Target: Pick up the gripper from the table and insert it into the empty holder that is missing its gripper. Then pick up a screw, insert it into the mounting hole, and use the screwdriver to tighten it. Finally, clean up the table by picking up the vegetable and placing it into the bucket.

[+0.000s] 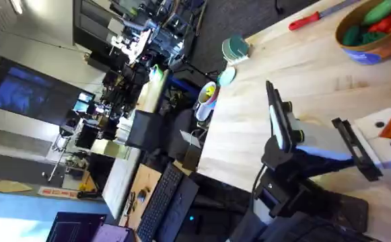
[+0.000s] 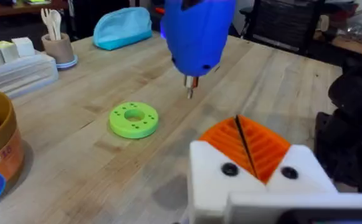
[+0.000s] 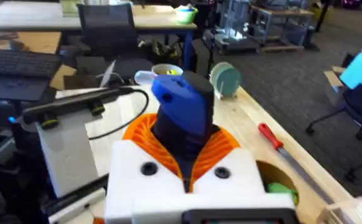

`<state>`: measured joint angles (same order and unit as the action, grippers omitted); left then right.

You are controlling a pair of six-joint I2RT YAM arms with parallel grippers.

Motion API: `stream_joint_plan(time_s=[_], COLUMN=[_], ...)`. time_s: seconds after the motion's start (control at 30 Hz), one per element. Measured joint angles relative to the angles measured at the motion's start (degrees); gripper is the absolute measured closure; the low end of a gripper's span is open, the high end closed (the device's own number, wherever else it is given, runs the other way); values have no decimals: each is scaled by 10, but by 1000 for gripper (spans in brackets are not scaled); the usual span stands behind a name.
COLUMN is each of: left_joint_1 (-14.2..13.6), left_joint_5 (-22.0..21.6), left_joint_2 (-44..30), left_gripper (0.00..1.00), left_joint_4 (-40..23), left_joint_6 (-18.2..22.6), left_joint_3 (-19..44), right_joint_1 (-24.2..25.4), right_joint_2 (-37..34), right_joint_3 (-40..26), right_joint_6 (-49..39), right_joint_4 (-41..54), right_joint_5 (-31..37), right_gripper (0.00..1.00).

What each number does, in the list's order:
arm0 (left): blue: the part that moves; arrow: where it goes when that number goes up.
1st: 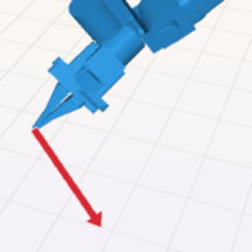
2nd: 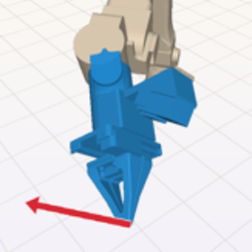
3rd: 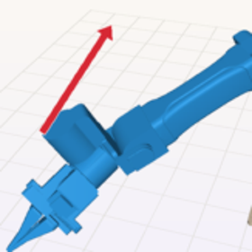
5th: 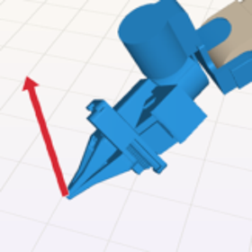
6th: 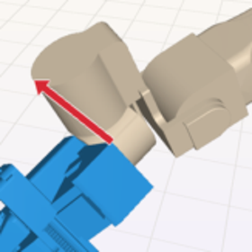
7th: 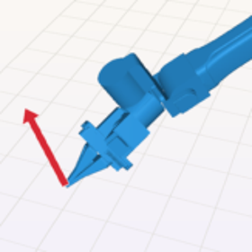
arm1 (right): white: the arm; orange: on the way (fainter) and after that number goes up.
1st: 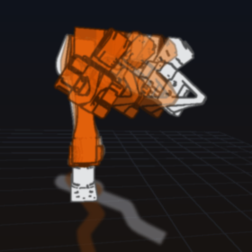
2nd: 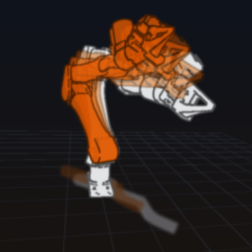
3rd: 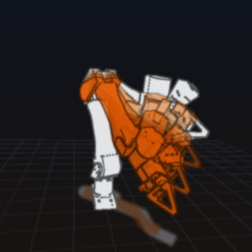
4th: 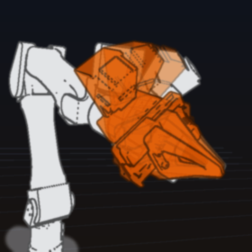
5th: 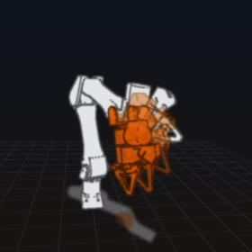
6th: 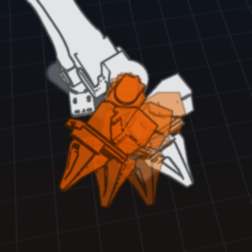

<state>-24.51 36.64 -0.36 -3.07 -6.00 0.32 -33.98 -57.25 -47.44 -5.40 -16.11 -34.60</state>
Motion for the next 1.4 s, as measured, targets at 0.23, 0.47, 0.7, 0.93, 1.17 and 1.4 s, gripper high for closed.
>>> stream_joint_plan(time_s=[0.23, 0.47, 0.7, 0.93, 1.17, 1.4], left_joint_1=[0, 0, 0, 0, 0, 0], left_joint_5=[0, 0, 0, 0, 0, 0], left_joint_2=[0, 0, 0, 0, 0, 0], left_gripper=[997, 997, 997, 997, 997, 997], left_joint_4=[0, 0, 0, 0, 0, 0], left_joint_6=[0, 0, 0, 0, 0, 0], left_joint_3=[0, 0, 0, 0, 0, 0], right_joint_1=[-23, -47, -75, -78, -78, -78], right_joint_2=[-20, -28, -39, -70, -73, -73], right_joint_3=[0, 0, 0, 0, 0, 0], right_joint_6=[33, 67, 83, 86, 86, 86], right_joint_4=[-64, -94, -99, -129, -131, -120], right_joint_5=[-28, -47, -53, -53, -54, -54], right_gripper=[985, 985, 985, 985, 985, 985])
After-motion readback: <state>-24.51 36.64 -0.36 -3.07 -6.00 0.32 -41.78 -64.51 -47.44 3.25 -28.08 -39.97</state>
